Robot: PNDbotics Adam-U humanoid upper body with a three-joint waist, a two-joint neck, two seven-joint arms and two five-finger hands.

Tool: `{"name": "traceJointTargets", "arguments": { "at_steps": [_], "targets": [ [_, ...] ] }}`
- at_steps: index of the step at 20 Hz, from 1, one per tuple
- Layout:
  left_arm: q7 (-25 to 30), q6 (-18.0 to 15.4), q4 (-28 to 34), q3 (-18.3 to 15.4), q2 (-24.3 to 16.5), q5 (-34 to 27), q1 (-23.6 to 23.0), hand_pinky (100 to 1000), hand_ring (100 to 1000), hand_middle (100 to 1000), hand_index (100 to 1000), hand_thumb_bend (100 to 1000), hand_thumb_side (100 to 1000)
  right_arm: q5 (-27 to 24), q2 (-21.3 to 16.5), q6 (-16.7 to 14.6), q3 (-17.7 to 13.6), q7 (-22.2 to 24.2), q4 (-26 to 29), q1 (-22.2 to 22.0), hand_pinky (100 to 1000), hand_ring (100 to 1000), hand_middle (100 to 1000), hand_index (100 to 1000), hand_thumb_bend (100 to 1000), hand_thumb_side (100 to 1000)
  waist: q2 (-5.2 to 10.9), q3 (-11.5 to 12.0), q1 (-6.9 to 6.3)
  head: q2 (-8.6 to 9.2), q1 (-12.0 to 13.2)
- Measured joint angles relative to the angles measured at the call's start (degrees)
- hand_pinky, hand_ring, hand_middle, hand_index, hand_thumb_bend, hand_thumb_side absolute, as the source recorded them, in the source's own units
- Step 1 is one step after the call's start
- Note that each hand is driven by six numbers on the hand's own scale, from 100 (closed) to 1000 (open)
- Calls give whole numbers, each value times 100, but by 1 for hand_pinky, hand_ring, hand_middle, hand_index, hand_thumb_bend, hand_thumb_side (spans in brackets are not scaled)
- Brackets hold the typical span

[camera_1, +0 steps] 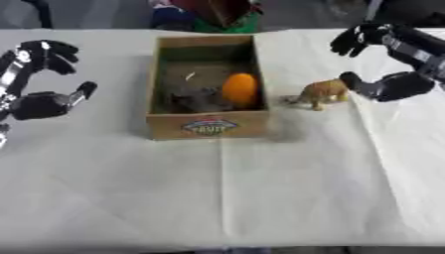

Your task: Pick up objects on the table and place them in the box.

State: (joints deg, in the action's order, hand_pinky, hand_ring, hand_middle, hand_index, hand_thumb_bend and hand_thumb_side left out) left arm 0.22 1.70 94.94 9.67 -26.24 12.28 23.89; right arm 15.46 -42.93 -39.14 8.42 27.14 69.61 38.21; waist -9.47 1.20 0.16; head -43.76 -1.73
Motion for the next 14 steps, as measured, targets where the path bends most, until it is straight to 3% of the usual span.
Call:
{"name": "traceJointTargets", "arguments": {
  "at_steps": [6, 14],
  "targets": [
    [-313, 322, 431, -5, 5, -561, -264, 653, 593, 593, 759, 438, 171, 543, 196, -72, 39, -72, -755, 352, 775, 848, 860, 855, 370, 600, -25, 59, -5, 32, -61],
    [-357, 371, 472, -71, 4, -1279, -368, 650, 585, 584, 758, 437, 172, 1300, 341, -172, -208, -172, -1571, 491, 781, 850, 844, 856, 370, 671, -43, 117, -8, 53, -94]
  ]
}}
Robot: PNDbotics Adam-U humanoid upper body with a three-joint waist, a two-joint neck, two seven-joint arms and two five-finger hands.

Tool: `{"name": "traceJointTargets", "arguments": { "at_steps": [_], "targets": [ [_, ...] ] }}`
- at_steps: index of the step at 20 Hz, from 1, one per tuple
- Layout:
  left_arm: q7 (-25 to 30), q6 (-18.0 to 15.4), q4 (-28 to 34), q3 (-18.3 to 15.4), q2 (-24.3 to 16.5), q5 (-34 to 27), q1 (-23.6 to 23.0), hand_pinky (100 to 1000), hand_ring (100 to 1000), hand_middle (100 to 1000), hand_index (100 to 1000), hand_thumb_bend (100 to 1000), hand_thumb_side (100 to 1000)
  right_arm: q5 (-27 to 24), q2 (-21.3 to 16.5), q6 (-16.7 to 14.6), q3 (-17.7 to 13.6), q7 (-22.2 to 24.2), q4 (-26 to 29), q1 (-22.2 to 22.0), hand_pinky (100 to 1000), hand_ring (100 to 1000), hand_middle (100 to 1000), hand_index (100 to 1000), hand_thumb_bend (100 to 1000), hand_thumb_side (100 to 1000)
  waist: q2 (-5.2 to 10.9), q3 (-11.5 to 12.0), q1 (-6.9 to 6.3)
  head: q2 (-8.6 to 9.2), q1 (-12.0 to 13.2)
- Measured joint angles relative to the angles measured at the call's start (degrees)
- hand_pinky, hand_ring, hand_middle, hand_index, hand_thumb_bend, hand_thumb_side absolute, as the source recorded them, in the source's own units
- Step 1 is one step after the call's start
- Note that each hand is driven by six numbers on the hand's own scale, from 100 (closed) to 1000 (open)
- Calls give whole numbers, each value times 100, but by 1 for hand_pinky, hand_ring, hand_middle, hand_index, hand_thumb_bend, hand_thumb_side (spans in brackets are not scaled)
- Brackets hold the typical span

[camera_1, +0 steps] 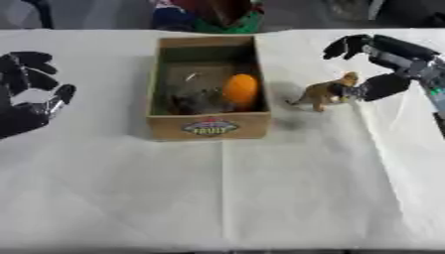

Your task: Pick up objects on the table and place them in the box.

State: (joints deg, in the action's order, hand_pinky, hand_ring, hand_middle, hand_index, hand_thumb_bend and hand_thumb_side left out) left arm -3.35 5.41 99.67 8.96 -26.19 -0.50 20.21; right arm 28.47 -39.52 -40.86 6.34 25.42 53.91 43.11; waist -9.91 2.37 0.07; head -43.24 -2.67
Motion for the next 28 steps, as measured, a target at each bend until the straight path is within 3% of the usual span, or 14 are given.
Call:
{"name": "traceJointTargets", "arguments": {
  "at_steps": [8, 16, 28],
  "targets": [
    [-8, 7, 0, -30, 0, -140, -76, 647, 578, 577, 758, 438, 175, 793, 74, -160, 40, -222, -294, 28, 792, 862, 850, 866, 450, 730, -15, 38, -1, 3, -26],
    [10, 22, -3, -30, 4, -143, -112, 645, 574, 574, 758, 439, 178, 1624, 199, -187, 120, -633, -203, 71, 800, 863, 836, 852, 453, 738, -30, 61, -26, 49, -52],
    [31, 16, -57, -26, 54, -125, -160, 643, 570, 571, 758, 439, 182, 2831, 323, -36, 234, -1366, -165, 72, 764, 826, 809, 829, 304, 687, -49, 84, -23, 73, -79]
  ]
}}
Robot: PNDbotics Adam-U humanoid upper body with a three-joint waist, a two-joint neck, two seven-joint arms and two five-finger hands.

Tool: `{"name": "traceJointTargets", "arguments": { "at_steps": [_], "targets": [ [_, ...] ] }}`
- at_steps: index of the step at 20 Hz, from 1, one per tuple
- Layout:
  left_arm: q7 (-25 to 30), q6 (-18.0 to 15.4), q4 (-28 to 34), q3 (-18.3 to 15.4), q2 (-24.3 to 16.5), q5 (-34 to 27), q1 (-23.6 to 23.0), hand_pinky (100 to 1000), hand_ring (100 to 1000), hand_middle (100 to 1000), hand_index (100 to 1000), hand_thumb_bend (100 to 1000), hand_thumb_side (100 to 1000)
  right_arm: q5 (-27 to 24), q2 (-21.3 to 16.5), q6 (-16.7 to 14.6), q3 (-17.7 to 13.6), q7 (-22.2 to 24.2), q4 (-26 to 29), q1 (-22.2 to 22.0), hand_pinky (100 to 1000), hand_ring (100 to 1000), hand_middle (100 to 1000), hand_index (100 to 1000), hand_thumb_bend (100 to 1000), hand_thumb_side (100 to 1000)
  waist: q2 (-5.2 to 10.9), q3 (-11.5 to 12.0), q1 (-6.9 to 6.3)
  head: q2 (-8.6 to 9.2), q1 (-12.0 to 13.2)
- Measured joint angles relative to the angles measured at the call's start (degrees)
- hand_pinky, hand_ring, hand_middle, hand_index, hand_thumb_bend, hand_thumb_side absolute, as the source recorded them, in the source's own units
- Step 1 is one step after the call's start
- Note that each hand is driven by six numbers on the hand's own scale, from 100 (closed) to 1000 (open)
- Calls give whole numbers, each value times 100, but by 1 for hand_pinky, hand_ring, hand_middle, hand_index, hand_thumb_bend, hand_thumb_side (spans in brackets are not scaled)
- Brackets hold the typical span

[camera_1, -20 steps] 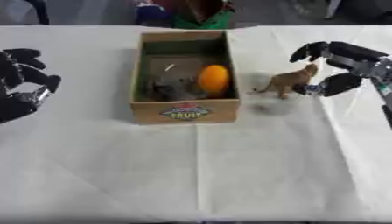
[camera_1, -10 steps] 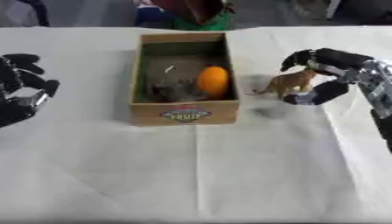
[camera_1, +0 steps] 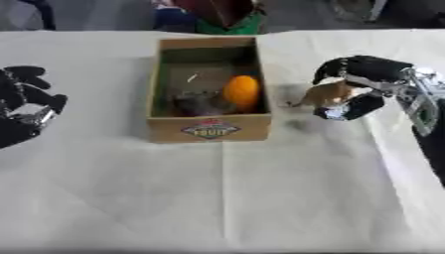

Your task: Pick up objects on the table and place them in the box.

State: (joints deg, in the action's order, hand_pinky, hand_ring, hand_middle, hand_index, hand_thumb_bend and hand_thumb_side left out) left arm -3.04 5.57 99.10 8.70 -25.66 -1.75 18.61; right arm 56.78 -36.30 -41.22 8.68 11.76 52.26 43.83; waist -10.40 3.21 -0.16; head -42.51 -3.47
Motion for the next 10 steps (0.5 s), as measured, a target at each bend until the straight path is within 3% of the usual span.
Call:
{"name": "traceJointTargets", "arguments": {
  "at_steps": [10],
  "targets": [
    [4, -2, -50, 3, 47, 34, -40, 642, 569, 570, 758, 442, 184, 889, 51, 157, 12, -769, -289, -9, 763, 829, 821, 852, 100, 570, -3, 3, 13, 21, -18]
  ]
}}
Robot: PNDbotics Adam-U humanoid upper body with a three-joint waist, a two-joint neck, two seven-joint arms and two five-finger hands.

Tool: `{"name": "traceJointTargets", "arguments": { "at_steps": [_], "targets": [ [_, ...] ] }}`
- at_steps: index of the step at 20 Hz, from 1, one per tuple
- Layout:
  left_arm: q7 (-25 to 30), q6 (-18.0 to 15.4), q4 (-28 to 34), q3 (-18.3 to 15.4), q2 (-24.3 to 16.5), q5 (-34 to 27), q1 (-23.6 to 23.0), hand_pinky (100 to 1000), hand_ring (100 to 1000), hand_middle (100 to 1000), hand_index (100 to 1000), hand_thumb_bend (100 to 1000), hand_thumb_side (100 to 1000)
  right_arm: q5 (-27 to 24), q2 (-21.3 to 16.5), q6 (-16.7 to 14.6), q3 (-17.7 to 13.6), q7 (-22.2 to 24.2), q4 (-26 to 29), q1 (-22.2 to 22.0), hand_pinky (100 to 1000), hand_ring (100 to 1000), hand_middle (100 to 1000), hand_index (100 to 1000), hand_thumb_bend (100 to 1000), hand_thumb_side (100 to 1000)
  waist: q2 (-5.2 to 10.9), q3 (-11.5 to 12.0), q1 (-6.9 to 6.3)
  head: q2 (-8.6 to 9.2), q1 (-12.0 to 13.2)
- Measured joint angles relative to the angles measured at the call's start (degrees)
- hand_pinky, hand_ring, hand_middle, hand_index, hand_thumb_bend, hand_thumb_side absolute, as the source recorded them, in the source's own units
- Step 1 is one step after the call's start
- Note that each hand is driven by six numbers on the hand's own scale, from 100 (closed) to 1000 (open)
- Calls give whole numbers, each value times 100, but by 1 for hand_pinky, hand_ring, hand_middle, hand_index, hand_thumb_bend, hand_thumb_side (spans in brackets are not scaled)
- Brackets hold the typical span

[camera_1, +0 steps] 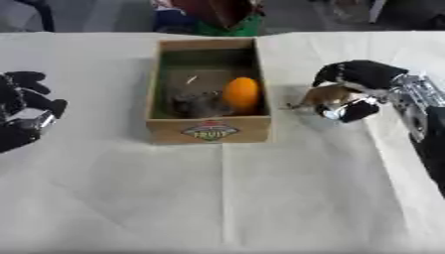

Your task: Pick up objects on the table and place them in the box.

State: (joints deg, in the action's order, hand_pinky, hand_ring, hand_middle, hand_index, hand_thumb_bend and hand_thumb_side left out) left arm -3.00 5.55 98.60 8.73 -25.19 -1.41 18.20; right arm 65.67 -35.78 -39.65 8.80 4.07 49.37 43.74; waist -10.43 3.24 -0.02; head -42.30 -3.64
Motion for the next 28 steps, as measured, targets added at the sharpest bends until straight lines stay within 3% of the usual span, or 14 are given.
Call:
{"name": "traceJointTargets", "arguments": {
  "at_steps": [5, 8, 11, 14, 17, 22, 28],
  "targets": [
    [2, -1, -3, 1, 1, 1, -6, 642, 569, 570, 758, 442, 186, 486, 25, 37, -56, -387, -189, -17, 751, 797, 806, 832, 100, 504, -1, -2, 4, 0, -1],
    [11, -4, -5, 11, 2, 1, -9, 645, 569, 570, 758, 438, 187, 772, 29, 33, -106, -598, -282, -11, 702, 662, 669, 748, 100, 477, -1, -7, 2, 0, -2],
    [21, -6, -9, 16, 4, 1, -13, 649, 569, 570, 759, 435, 189, 1065, 58, 2, -152, -826, -362, -20, 640, 509, 486, 608, 100, 441, -2, -17, -17, 0, -2],
    [34, -11, -35, 17, 4, 1, -37, 653, 569, 570, 760, 428, 190, 1366, 111, -78, -259, -1103, -365, -1, 600, 428, 400, 547, 100, 396, -2, -35, -20, 1, -3],
    [40, -14, -37, 17, 7, 1, -52, 656, 569, 571, 760, 415, 192, 1562, 138, -211, -353, -1401, -362, 9, 589, 400, 372, 524, 100, 369, -2, -51, -29, 1, -3],
    [65, -24, -40, 16, 7, 1, -62, 657, 569, 571, 760, 411, 194, 1455, 137, -464, -413, -1708, -266, 138, 577, 379, 350, 506, 100, 326, 4, -77, -23, 1, -2],
    [75, -28, -71, 14, 7, 1, -91, 658, 569, 571, 761, 407, 195, 853, 136, -745, -419, -1493, -122, 475, 574, 368, 336, 494, 100, 307, 51, -79, -2, 1, -2]
  ]
}}
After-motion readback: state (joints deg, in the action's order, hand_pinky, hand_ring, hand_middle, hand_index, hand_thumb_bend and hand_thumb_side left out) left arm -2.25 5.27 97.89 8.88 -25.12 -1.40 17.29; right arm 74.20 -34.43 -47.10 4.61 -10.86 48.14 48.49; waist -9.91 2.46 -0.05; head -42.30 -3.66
